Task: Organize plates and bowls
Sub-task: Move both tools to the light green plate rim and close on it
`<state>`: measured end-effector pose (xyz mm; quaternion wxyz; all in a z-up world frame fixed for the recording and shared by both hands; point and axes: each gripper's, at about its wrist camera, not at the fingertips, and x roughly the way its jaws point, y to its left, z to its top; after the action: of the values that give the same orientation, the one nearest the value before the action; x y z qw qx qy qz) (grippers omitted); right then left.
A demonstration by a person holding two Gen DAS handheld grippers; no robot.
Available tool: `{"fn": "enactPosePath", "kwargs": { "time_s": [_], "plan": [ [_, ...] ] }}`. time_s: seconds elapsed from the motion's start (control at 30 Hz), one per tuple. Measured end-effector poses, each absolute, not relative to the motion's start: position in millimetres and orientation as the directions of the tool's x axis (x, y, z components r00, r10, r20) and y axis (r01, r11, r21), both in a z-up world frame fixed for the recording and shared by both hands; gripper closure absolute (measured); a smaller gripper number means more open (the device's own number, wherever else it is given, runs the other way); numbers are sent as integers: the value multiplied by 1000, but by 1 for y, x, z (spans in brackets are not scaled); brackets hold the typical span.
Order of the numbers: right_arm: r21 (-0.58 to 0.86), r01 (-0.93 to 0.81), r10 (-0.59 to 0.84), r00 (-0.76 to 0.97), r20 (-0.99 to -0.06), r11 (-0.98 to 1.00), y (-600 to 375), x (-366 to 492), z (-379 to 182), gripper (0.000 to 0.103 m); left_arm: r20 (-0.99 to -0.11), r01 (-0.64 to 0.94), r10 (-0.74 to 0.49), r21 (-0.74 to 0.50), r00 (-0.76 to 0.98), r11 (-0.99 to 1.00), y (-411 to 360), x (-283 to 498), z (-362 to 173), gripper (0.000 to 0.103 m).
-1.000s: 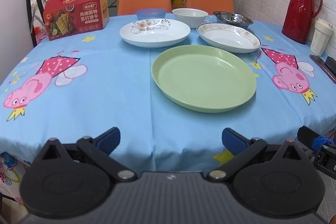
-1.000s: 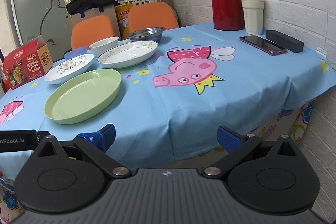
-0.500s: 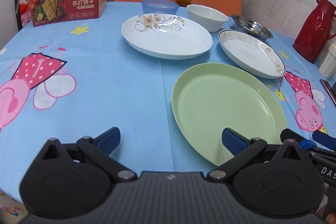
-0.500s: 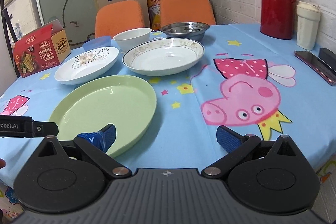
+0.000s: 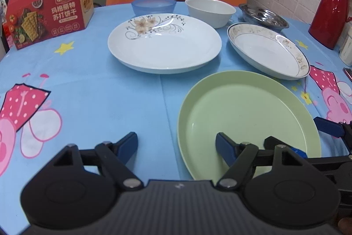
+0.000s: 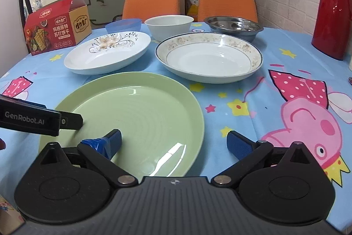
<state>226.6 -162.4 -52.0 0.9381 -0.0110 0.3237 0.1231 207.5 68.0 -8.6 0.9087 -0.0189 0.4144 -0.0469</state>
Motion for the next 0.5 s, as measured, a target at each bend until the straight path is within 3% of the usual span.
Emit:
{"fn": "enactPosePath", "kwargs": {
  "time_s": [0.17, 0.37, 0.5],
  "plan": [
    [55, -293, 269, 769, -580, 955, -163, 224, -55, 12, -748, 107, -131, -81, 650, 991, 64, 202, -7, 39],
    [56, -303, 274, 747, -605, 951, -158, 229, -51, 12, -741, 120, -134, -72, 658, 990, 57, 205, -7, 40],
    [58, -317, 289, 755, -589, 947, -163, 221, -53, 12, -739, 132, -138, -67, 659, 989, 53, 204, -6, 48]
  ]
}}
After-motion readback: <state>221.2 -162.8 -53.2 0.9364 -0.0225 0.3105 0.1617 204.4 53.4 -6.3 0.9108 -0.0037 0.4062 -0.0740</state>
